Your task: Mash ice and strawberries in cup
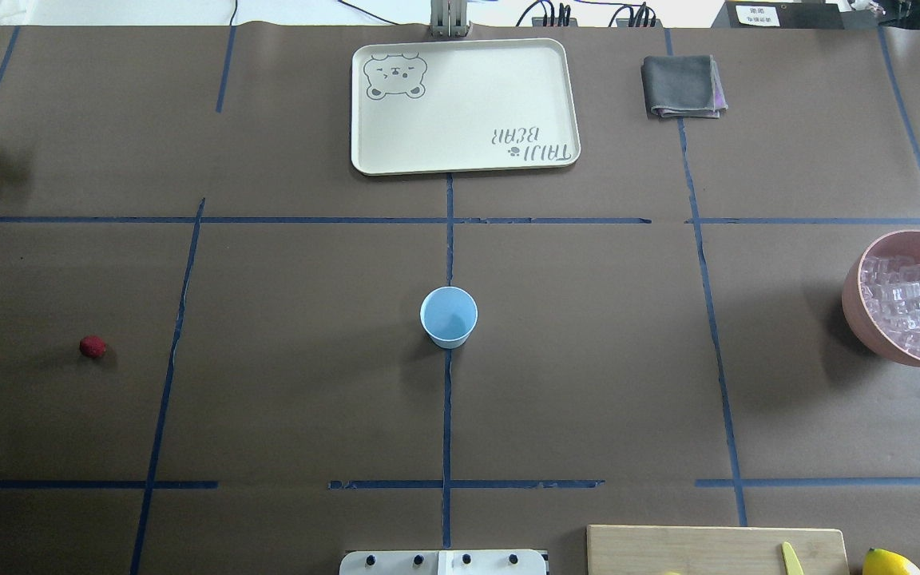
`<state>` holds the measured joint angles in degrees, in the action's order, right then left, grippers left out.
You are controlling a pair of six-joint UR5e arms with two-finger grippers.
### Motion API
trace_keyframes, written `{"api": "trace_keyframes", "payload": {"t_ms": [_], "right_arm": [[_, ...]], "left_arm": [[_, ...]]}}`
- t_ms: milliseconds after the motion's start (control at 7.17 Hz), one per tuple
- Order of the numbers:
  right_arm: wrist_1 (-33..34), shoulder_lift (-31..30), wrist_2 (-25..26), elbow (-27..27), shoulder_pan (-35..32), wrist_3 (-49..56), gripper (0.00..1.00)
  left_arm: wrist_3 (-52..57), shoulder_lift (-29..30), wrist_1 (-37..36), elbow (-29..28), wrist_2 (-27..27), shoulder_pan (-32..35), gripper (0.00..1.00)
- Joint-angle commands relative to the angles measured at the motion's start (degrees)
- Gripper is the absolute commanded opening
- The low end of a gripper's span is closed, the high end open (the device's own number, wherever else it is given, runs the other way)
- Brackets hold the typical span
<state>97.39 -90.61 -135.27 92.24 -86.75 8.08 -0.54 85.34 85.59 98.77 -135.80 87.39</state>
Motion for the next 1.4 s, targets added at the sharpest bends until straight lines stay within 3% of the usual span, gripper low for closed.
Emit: {"api": "trace_keyframes", "payload": {"t_ms": [0, 558, 837, 1256], "right_arm": [[-0.1, 0.1, 0.0, 0.0, 0.0, 0.0, 1.0], [-0.3, -0.5, -0.2, 0.4, 0.0, 0.0, 1.0], [-0.3, -1.1, -3.1, 1.4, 0.0, -0.1, 1.0], [-0.4, -1.4, -3.6, 5.2, 0.9, -1.6, 1.0]], "left_arm": [[4.7, -1.8, 1.2, 1.8, 0.3, -0.1, 1.0], [4.8, -1.9, 1.7, 1.8, 0.3, -0.2, 1.0], [4.7, -1.9, 1.9, 1.3, -0.3, -0.2, 1.0], [4.8, -1.9, 2.1, 0.8, -0.3, -0.2, 1.0]]}}
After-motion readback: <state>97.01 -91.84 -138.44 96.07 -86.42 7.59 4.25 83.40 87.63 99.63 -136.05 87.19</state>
